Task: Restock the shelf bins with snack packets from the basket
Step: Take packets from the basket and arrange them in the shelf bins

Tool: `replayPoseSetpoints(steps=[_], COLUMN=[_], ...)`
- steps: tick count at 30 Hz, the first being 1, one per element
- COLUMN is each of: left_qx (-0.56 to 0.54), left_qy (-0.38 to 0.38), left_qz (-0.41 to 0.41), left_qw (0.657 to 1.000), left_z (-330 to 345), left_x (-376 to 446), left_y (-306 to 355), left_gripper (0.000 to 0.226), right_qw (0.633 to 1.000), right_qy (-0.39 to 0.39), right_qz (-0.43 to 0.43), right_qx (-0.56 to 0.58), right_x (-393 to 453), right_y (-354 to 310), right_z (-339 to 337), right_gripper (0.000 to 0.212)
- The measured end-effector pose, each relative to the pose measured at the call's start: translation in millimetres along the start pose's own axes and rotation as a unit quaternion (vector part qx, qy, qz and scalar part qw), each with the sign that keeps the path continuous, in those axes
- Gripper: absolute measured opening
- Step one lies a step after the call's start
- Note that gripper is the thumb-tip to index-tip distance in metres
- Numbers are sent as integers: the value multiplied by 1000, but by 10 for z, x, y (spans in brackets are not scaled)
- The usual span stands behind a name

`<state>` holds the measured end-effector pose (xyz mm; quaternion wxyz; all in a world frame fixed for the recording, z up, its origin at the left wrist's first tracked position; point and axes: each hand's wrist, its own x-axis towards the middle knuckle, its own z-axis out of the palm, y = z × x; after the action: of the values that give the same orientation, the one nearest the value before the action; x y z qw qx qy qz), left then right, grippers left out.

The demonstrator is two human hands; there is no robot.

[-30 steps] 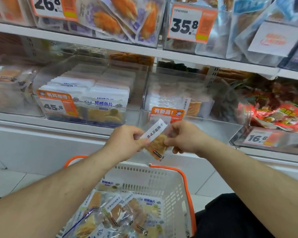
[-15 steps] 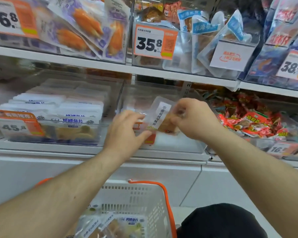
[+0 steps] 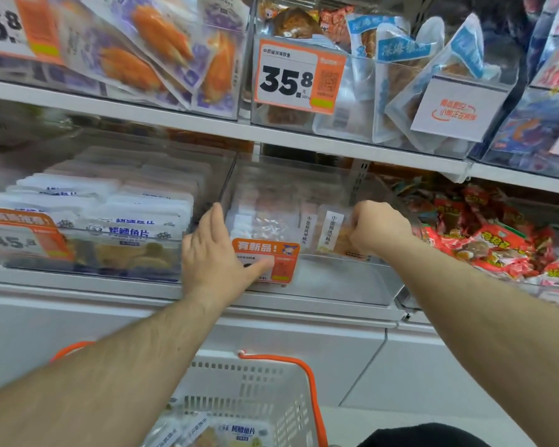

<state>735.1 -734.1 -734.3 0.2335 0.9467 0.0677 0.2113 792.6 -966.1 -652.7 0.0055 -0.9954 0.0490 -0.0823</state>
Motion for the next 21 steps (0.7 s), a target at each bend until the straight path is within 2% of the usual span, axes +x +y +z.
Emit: replayPoseSetpoints(steps=[5,11,21], left_qx=[13,26,19], left_qy=[4,20,13], left_qz=[2,12,9], left_qw=[1000,999,1000], left_z=[25,50,31], left_x=[1,5,2], left_y=[-23,-33,-29], left_gripper=[132,132,131], right_qw=[1000,999,999], right_qy=[-6,11,23], right_qz=[-15,-25,-12], right_qx=[-5,-19,21], right_x=[193,300,358], right_y=[-112,-169,-243], right_z=[245,381,462], right_gripper=[20,6,6])
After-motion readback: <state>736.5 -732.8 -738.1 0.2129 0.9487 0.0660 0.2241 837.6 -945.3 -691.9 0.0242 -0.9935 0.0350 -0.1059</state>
